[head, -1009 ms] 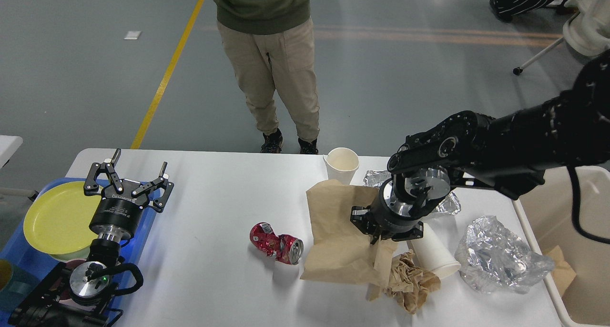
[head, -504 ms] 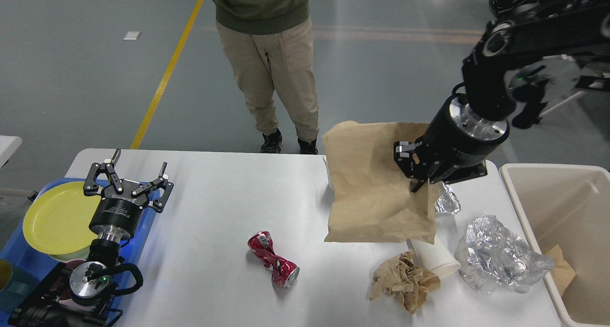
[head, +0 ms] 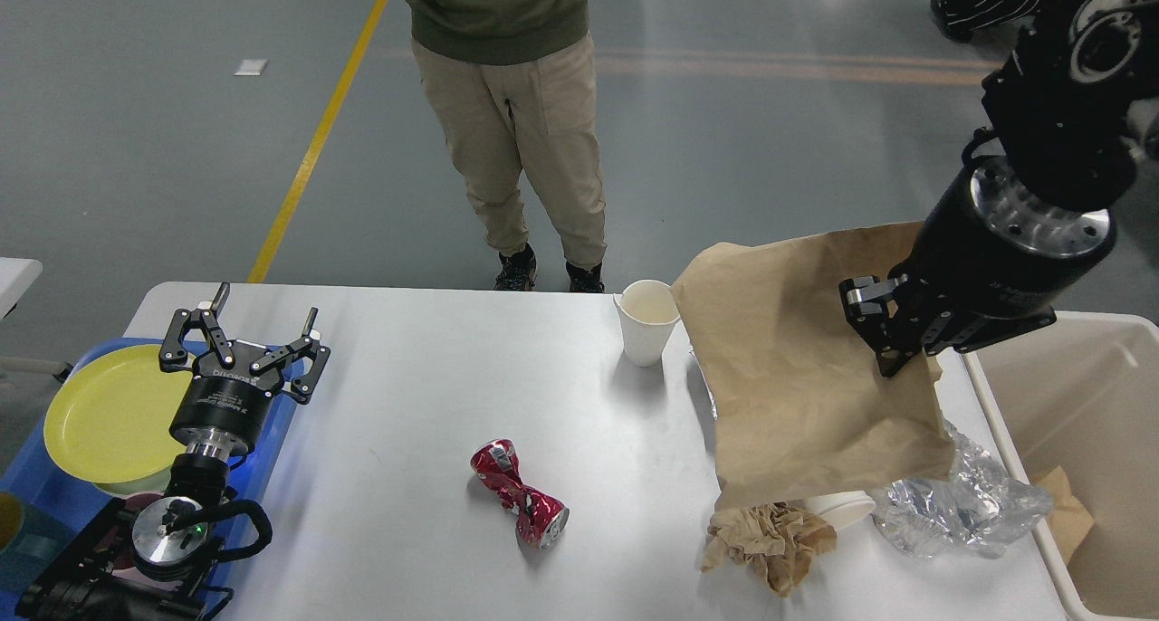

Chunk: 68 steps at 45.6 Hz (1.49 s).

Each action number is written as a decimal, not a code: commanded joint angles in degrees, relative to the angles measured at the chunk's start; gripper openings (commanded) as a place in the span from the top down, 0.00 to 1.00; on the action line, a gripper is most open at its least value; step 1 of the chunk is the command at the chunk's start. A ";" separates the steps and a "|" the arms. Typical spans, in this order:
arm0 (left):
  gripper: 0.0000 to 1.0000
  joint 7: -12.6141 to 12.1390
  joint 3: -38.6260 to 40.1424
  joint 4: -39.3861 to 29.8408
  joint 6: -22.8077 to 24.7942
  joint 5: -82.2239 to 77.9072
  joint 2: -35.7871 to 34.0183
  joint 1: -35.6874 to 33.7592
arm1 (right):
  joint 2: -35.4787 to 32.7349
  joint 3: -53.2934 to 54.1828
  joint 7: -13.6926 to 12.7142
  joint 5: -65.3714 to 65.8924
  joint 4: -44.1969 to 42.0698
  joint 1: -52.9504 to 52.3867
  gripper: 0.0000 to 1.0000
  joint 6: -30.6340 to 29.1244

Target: Tidy desktop

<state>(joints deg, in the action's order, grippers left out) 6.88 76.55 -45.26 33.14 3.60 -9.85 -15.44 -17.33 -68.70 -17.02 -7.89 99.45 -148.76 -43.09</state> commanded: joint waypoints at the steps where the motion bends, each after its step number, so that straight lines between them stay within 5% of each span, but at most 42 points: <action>1: 0.04 0.07 0.00 0.00 0.00 0.00 0.00 0.06 | 0.02 -2.57 1.82 -0.19 -0.31 -0.04 1.00 0.28; 8: 0.04 -0.02 0.00 0.00 0.00 0.00 0.00 0.06 | -2.61 -11.79 1.73 -0.19 -3.99 0.58 1.00 2.56; 18: 0.04 0.07 0.00 0.00 -0.09 0.00 0.00 0.06 | -16.76 -19.63 1.12 3.84 -12.42 11.20 1.00 10.65; 27: 0.04 -0.02 0.00 0.00 0.00 0.00 0.00 0.06 | -27.31 -18.14 1.20 8.60 -27.62 26.75 1.00 12.06; 34: 0.04 0.07 0.00 0.00 -0.09 0.00 0.00 -0.02 | -32.15 -7.96 1.20 9.12 -37.21 45.46 1.00 19.61; 49: 0.04 0.07 0.00 0.00 -0.09 0.00 0.00 0.06 | -26.36 20.52 1.64 8.86 -62.25 90.11 1.00 42.11; 59: 0.04 0.07 0.00 0.00 -0.01 0.00 0.00 0.06 | -8.61 25.46 2.17 7.98 -90.37 111.39 1.00 44.14; 68: 0.04 0.07 0.00 0.00 -0.09 0.00 0.00 -0.03 | -2.01 26.69 2.17 6.14 -96.99 117.03 1.00 45.81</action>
<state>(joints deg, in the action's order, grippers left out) 6.95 76.55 -45.26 33.10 3.61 -9.84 -15.45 -22.22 -42.40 -14.86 -1.01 4.49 -34.05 1.21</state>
